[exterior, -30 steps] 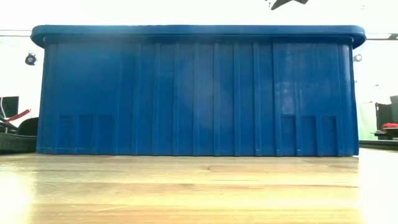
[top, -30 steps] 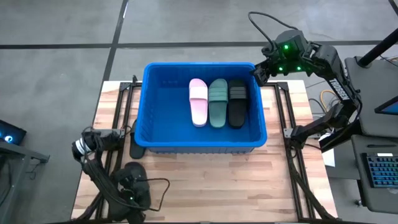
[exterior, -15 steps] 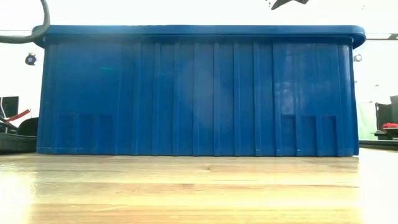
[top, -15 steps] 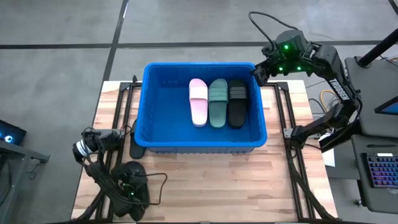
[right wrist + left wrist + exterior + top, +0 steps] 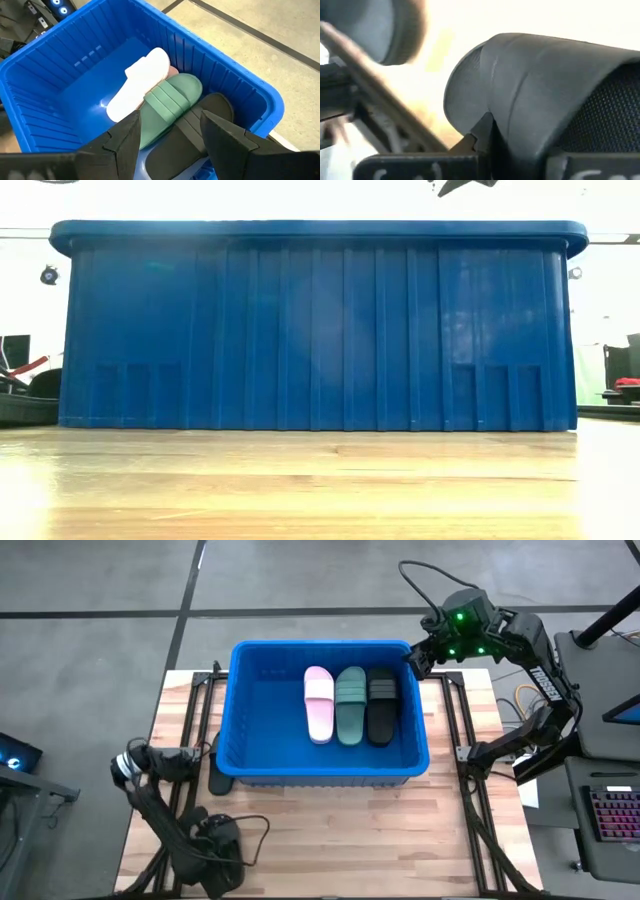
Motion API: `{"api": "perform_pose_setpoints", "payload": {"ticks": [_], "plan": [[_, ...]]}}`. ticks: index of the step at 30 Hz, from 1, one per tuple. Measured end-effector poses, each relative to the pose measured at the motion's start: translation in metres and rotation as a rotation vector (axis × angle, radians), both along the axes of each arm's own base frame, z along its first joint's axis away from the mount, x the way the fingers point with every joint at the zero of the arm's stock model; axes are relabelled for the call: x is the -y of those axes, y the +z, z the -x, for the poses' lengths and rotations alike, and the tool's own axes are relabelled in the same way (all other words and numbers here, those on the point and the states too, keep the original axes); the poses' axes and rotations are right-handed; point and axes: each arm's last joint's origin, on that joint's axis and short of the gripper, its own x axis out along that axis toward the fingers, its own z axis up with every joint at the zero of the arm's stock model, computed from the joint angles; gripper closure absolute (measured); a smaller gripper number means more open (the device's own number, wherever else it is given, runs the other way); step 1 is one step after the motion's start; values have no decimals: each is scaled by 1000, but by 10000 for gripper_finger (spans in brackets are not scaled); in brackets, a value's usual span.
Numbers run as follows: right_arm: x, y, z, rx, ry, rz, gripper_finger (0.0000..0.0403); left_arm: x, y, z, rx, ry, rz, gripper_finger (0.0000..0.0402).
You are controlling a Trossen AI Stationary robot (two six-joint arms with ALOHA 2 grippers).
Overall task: Pick and place slides into bin
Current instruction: Put the black slide into the blue bin
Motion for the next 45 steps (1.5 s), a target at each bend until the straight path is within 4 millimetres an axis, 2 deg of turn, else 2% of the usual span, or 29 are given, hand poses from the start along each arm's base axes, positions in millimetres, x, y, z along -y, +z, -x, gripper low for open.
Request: {"api": "perform_pose_setpoints", "payload": {"ticks": [5,13,19,26,30,38,45], "plan": [[0,0,0,-1,2,2,209,-4,32,-4,152,-9,109,399],[0,0,0,-3,2,1,209,-18,113,-21,592,-133,291,400],[0,0,0,-4,2,0,209,-35,150,-50,865,-235,208,401],[0,-1,0,-7,2,-2,209,-56,175,-95,1046,-333,91,401],[-1,-1,1,-15,2,-7,209,-69,184,-114,1128,-391,-18,401],[-1,-2,1,-28,13,-1,209,-111,194,-136,1129,-276,-339,401],[-1,-2,1,-29,15,0,209,-146,200,-149,1062,-256,-474,401]]}}
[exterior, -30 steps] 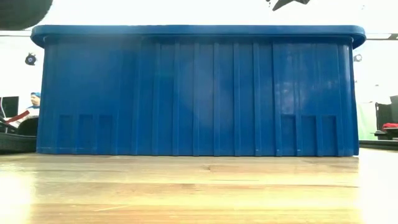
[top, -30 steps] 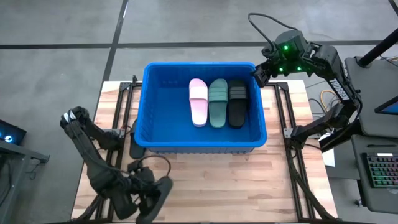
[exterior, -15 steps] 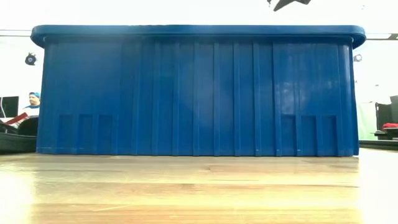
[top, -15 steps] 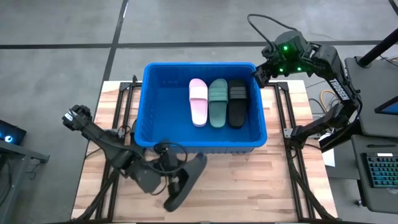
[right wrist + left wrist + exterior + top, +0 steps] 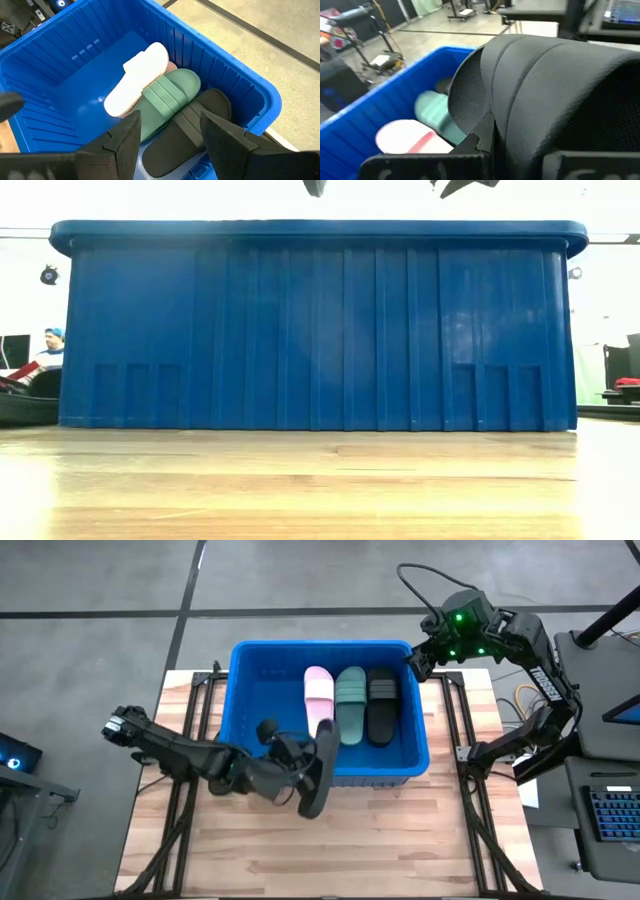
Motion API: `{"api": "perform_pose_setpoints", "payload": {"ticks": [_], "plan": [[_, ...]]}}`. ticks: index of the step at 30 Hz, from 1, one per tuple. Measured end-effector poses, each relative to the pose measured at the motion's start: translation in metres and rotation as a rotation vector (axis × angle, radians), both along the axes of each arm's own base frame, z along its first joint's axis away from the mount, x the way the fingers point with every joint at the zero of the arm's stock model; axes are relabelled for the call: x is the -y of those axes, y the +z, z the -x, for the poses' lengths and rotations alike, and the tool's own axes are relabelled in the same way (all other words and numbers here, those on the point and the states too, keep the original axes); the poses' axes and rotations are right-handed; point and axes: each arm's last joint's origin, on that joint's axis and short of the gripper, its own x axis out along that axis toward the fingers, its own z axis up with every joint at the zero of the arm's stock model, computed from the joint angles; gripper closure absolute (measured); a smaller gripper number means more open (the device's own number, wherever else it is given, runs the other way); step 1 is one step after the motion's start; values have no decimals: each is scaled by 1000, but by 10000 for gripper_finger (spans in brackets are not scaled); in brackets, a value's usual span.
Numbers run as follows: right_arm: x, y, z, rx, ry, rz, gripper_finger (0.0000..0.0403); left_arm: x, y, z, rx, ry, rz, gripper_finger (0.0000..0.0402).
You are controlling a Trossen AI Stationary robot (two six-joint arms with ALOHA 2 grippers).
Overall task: Pick and place slides into bin
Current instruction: Put the black slide into the blue bin
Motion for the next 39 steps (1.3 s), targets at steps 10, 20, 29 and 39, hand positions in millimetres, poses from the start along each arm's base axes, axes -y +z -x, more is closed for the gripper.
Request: {"api": "perform_pose_setpoints", "payload": {"ticks": [10,20,29,39], "plan": [[0,0,0,1,-2,-2,209,-46,20,-9,-86,-83,-76,402],[0,0,0,2,-5,1,209,-112,12,2,-289,51,-120,402],[2,4,-3,55,-24,11,209,-151,-8,7,-535,135,-166,401],[2,4,-3,60,-24,14,209,-185,-31,12,-728,288,-220,401]]}}
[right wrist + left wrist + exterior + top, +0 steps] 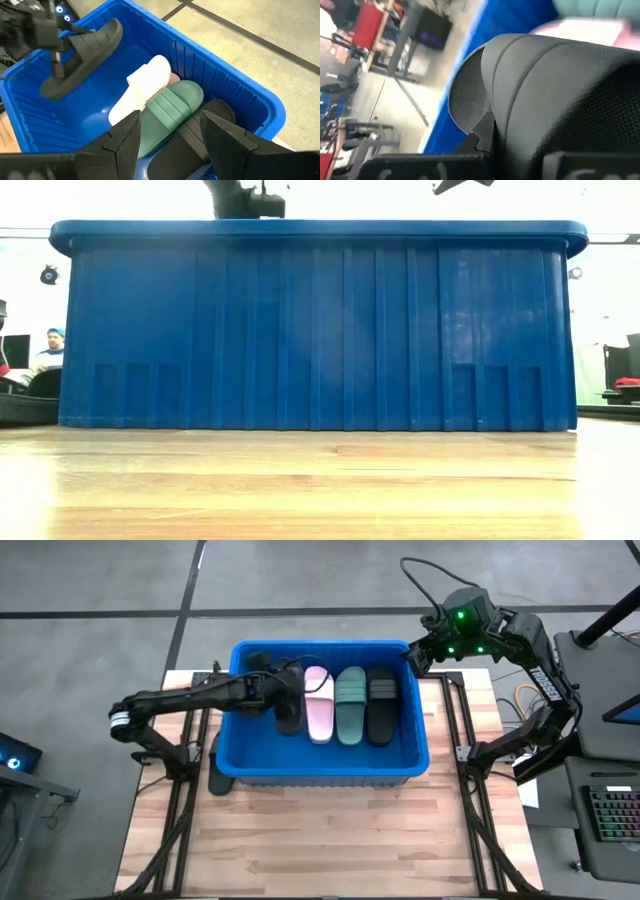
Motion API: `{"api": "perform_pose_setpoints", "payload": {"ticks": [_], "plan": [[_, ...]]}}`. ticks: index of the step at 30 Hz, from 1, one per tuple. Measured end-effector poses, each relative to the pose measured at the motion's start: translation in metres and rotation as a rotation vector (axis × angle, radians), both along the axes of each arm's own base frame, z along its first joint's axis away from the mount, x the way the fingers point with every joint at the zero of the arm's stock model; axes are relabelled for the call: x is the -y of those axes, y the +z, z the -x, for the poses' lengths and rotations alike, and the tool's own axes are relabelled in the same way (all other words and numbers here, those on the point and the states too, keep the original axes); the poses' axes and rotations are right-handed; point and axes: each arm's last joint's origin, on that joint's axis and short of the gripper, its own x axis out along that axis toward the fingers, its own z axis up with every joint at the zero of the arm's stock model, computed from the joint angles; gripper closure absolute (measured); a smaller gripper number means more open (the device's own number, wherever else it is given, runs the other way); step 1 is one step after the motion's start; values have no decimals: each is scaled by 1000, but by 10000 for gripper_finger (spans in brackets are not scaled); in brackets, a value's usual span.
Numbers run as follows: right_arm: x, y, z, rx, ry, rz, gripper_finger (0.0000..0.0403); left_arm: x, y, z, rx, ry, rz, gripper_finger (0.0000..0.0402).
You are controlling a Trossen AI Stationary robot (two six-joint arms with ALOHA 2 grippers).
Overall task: Pick and place slides into bin
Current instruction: Put the black slide into the blue bin
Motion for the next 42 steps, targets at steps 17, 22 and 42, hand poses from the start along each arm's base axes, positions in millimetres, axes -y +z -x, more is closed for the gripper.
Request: {"api": "perform_pose_setpoints", "payload": {"ticks": [17,22,42], "plan": [[0,0,-1,-1,0,1,209,-35,-91,-7,-220,88,90,401],[0,0,-1,-1,0,2,209,-39,-105,-8,-191,78,60,401],[0,-1,0,-6,0,-2,209,-56,-136,-2,-174,20,-23,401]]}}
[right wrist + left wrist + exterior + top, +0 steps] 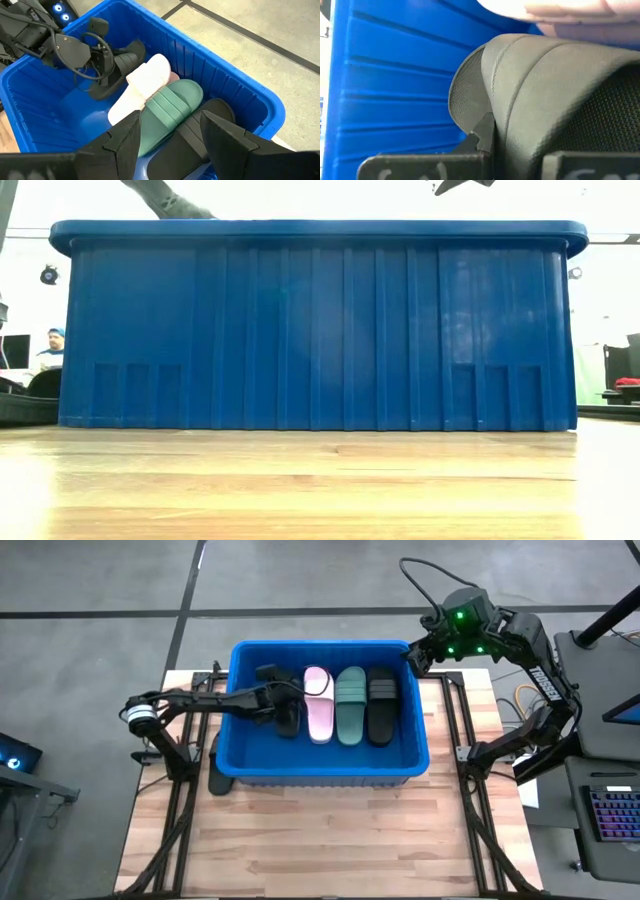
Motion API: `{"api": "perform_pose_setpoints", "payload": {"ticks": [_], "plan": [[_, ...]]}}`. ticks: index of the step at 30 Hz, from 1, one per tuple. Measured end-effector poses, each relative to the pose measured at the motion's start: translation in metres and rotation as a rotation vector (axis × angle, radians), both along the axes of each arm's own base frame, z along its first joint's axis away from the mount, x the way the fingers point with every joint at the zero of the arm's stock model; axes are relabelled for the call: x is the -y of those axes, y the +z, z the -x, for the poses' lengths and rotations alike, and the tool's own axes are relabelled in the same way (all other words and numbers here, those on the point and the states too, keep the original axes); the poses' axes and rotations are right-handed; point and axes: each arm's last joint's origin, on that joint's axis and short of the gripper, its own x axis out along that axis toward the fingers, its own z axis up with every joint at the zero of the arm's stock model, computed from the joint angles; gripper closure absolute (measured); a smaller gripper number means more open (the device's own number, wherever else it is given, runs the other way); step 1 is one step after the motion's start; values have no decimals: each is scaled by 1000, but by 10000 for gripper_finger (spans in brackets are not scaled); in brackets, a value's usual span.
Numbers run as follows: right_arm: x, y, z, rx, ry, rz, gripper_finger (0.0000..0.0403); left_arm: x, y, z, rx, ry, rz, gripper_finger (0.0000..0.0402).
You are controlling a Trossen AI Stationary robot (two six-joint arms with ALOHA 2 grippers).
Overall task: Pick and place slides into bin
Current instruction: Put the black slide into the blue bin
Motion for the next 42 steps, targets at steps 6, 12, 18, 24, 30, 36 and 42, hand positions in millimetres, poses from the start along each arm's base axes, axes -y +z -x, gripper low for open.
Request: {"api": "perform_pose_setpoints", "payload": {"ticks": [6,12,18,24,30,36,42], "plan": [[0,0,0,0,0,0,209,-10,1,-1,57,11,-3,401],[0,0,0,0,0,0,209,-16,-1,1,92,12,6,401],[0,0,0,0,0,-1,209,-16,-17,9,106,19,-1,401],[0,0,0,0,-1,0,209,-14,-26,10,139,-39,55,401],[0,0,0,1,-2,-2,209,-17,-34,7,138,-87,122,401],[0,0,0,17,-29,-29,209,-22,-41,1,108,-71,121,401],[0,0,0,18,-30,-30,209,-28,-45,-3,65,-12,79,401]]}}
